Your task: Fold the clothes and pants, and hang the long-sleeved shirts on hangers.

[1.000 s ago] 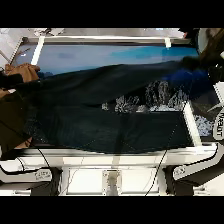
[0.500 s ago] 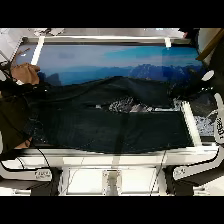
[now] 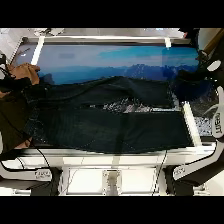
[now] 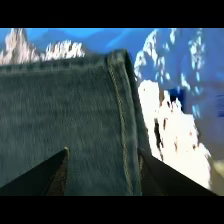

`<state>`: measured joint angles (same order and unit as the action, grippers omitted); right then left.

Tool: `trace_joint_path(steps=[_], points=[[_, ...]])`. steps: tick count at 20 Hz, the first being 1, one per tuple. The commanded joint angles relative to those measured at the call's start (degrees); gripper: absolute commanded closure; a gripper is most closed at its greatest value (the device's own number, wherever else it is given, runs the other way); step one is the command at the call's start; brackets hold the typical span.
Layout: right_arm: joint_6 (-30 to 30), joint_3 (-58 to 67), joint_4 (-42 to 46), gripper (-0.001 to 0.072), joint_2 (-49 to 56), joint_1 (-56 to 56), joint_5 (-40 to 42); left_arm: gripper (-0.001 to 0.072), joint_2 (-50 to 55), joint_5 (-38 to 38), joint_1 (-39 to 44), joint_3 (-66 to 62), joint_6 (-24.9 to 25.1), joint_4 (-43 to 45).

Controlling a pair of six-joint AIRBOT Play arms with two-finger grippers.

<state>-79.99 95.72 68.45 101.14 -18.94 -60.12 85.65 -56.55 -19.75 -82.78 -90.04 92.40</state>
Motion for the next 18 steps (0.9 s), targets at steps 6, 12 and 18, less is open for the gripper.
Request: trace_joint_path(steps=[6,12,18], points=[[-0.3,21.7,-4.5,0.0256,22.9,0.0,-3.7,0.0242,1.1,0.4,0.1,0.0,0.0,-1.2],[5.3,22.3,-6.5,0.0260,26.2,0.1,-8.0,0.0242,1.7,0.4,1.2,0.0,0.0,-1.6],[5.9,22.4,-9.2,0.0546,26.1,0.0,-1.7,0.0242,1.7,-0.5,2.3,0.0,0.0,-1.6]])
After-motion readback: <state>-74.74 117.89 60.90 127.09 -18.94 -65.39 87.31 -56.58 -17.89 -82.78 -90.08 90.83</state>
